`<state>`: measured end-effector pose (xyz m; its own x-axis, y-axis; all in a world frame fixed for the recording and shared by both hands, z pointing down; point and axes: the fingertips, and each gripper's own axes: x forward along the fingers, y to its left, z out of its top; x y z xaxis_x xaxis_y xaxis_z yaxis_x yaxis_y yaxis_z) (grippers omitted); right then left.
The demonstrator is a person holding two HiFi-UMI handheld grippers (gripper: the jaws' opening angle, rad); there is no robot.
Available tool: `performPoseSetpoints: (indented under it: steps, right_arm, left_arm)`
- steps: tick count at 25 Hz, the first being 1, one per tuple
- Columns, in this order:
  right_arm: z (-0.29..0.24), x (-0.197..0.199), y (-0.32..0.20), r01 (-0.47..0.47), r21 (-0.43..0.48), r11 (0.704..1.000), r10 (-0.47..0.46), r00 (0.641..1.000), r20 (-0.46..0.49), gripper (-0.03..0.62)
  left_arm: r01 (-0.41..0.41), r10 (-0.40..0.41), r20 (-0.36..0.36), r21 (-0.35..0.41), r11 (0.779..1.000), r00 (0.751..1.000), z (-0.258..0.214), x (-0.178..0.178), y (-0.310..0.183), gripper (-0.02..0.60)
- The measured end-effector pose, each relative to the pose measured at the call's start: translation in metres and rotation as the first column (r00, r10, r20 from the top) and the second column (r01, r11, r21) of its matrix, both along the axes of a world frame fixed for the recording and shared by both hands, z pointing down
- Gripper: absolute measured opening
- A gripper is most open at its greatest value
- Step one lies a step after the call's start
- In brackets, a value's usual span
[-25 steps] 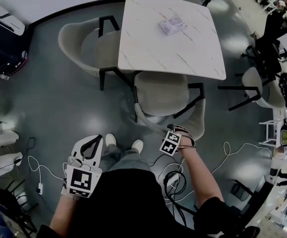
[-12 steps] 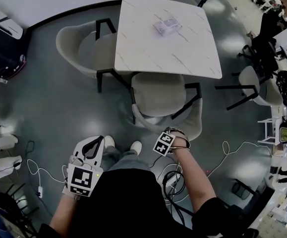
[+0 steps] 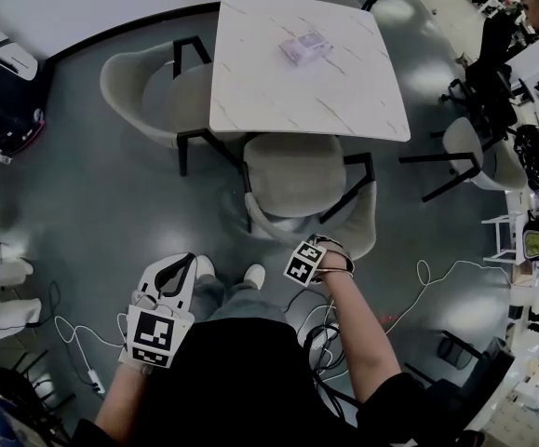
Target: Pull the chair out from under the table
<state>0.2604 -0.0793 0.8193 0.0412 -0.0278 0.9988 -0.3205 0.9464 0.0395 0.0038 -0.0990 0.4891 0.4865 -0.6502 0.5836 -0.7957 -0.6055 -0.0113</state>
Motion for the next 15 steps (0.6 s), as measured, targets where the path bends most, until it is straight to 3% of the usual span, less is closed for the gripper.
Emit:
performPoseSetpoints:
  steps: [6,15]
  right_arm:
    - [-0.002,-0.002,0.009,-0.013,-0.002,1.000,0.013,1.000,0.006,0.120]
    - [-0.004,-0.004,0.038,0.007,-0.009,1.000,-0.007,1.000,0.009,0.107]
  left_arm:
    - [-0.003,0.003,0.011,0.009,1.000,1.000,0.004,0.013,0.018,0.006]
    - [0.026,-0.026,-0.029,0.012,1.000,0.999,0.003,0.012,0.034,0.006]
